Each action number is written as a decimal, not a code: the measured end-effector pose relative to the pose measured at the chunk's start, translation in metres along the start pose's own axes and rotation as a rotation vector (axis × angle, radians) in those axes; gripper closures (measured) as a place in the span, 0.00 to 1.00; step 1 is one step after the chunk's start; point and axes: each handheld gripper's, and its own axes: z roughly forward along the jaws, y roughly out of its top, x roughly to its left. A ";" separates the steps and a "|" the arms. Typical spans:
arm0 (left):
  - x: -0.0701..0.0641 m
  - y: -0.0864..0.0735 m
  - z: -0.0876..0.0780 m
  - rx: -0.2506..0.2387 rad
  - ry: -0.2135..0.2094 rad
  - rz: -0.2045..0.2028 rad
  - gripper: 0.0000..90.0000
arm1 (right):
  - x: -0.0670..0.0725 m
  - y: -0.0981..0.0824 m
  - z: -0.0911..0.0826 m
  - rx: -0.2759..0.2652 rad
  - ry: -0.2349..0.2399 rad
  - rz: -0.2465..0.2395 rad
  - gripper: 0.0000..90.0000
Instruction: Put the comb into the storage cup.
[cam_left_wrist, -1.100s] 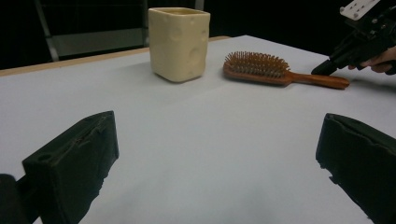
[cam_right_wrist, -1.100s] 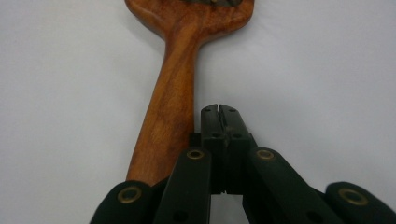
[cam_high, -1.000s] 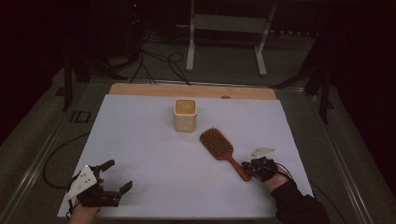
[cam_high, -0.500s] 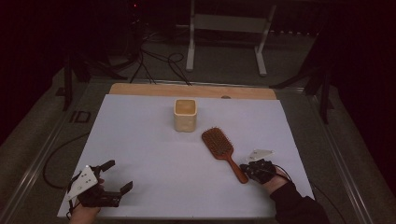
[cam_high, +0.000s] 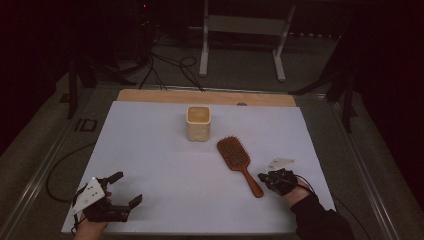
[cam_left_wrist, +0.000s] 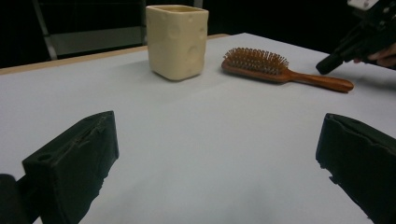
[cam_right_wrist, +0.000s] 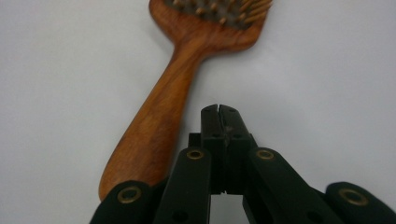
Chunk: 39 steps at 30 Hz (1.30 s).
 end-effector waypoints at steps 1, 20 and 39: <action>0.000 0.000 0.000 -0.001 0.000 -0.002 0.00 | -0.001 0.002 -0.002 -0.005 -0.006 0.000 1.00; 0.000 0.000 0.001 0.005 -0.006 -0.001 0.00 | 0.008 0.036 -0.015 -0.005 -0.034 0.053 0.40; 0.000 -0.001 0.001 0.008 -0.010 -0.002 0.00 | 0.021 0.051 0.016 0.102 -0.041 0.088 0.11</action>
